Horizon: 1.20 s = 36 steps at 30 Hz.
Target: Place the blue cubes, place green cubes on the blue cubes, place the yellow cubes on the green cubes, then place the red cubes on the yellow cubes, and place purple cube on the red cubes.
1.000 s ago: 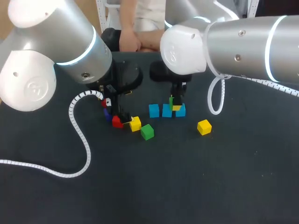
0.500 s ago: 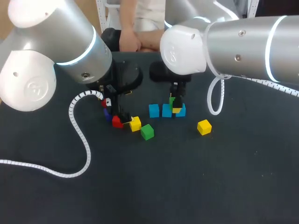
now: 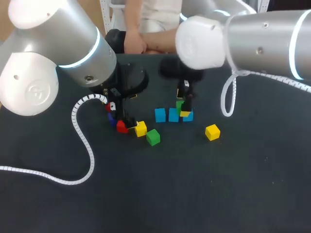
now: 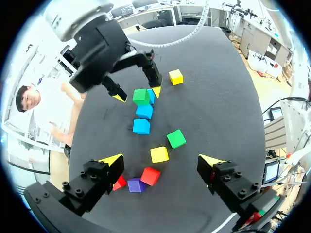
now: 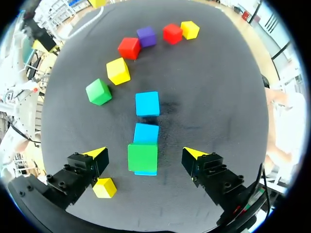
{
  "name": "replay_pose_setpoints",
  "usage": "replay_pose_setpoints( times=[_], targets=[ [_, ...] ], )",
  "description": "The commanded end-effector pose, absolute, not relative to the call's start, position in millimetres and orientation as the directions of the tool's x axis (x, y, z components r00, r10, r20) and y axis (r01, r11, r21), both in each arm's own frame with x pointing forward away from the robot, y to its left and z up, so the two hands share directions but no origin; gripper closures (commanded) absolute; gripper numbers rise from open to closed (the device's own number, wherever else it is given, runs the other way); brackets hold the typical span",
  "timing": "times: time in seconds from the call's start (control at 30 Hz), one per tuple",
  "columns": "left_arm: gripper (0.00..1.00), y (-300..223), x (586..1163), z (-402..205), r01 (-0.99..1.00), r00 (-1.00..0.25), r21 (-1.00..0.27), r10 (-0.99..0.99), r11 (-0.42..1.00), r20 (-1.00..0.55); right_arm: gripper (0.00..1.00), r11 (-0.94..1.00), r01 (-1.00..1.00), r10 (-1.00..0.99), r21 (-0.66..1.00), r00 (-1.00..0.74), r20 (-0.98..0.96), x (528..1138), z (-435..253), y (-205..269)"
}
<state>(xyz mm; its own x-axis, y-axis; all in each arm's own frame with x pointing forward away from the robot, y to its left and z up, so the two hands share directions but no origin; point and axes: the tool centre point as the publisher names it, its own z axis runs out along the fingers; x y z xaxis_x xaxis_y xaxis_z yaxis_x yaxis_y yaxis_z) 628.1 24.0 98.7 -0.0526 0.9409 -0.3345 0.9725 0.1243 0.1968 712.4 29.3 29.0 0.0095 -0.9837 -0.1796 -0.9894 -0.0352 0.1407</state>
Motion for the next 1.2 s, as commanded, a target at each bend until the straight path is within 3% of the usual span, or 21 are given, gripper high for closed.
replay_pose_setpoints(
  times=[0.03, 0.5, 1.2],
  targets=[
    [0.00, 23, 630, 99, 0.973, -0.052, 0.194, 0.942, 0.122, -0.332, 0.00, -0.039, -0.990, -0.959, 0.135, -0.001, -0.283, 708, 38, 7],
    [0.00, 23, 630, 99, 0.973, -0.052, 0.194, 0.942, 0.122, -0.332, 0.00, -0.048, -0.989, -0.898, 0.141, -0.019, -0.439, 702, 63, -20],
    [0.00, 23, 630, 99, 0.973, -0.052, 0.194, 0.942, 0.122, -0.332, 0.00, -0.039, -0.987, -0.852, 0.155, -0.048, -0.522, 692, 67, -37]
  ],
)
